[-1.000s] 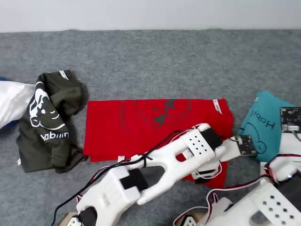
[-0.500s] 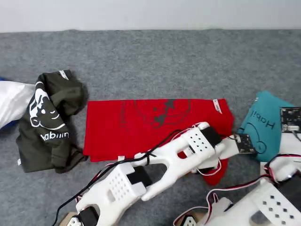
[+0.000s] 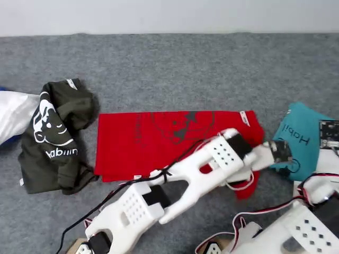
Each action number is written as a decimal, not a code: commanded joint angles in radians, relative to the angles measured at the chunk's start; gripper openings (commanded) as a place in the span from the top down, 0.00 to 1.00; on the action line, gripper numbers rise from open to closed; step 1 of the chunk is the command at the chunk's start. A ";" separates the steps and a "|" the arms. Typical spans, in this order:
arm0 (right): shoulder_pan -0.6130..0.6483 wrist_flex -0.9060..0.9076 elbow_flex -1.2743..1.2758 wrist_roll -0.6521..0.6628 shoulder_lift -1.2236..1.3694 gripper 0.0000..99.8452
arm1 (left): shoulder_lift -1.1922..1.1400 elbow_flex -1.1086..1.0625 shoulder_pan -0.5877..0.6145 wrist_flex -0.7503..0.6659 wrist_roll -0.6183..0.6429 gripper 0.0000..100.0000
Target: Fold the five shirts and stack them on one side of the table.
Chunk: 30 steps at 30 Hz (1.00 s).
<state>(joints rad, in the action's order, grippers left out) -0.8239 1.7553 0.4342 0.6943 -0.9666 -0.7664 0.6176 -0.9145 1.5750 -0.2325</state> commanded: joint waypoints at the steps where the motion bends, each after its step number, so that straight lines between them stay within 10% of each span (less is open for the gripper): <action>1: -0.012 0.041 -0.003 -0.014 -0.016 0.99 | 0.008 0.091 0.032 0.008 -0.003 0.99; 30: -0.012 0.041 -0.005 -0.014 -0.016 0.99 | -0.100 0.222 0.327 -0.046 0.054 0.82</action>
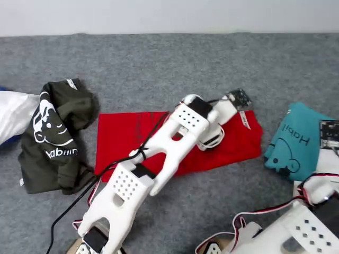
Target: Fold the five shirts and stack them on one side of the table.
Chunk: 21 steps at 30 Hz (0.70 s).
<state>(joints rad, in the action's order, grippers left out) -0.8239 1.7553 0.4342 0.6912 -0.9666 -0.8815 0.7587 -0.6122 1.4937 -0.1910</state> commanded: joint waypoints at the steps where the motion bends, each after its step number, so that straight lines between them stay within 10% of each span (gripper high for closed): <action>1: -0.012 0.041 -0.005 -0.011 -0.016 0.99 | 0.012 0.110 0.034 0.048 0.012 0.82; 21: -0.012 0.041 -0.006 -0.012 -0.018 0.99 | 0.094 0.278 0.066 0.262 0.038 0.82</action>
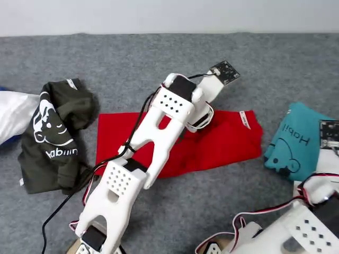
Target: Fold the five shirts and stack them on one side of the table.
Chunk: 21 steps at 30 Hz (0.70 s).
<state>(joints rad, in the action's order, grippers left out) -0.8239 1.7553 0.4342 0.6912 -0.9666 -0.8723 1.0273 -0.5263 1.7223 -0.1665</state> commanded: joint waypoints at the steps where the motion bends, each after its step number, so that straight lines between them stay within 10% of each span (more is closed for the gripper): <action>1: -0.012 0.041 -0.006 -0.012 -0.018 0.99 | 0.086 -0.016 -0.028 0.034 0.014 0.82; 21: -0.012 0.041 -0.003 -0.012 -0.018 0.99 | 0.020 -0.166 0.092 -0.052 -0.034 0.85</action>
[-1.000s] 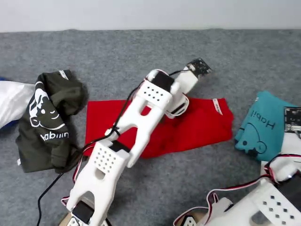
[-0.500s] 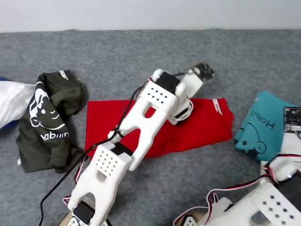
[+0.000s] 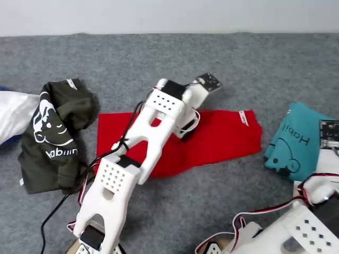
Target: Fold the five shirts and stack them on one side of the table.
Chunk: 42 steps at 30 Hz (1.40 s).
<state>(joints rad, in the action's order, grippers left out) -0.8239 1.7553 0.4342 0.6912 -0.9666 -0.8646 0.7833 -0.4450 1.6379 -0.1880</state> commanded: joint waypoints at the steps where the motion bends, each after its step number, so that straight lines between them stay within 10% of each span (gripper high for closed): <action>1: -0.012 0.041 -0.003 -0.012 -0.018 0.99 | 0.011 0.102 0.009 0.046 -0.012 0.85; 42: -0.012 0.042 -0.003 -0.029 -0.018 0.99 | 0.028 0.071 -0.064 0.041 -0.041 0.85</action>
<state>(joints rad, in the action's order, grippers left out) -0.8239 1.7568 0.4342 0.6897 -0.9666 -0.8707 0.8170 -0.4757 1.6517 -0.2186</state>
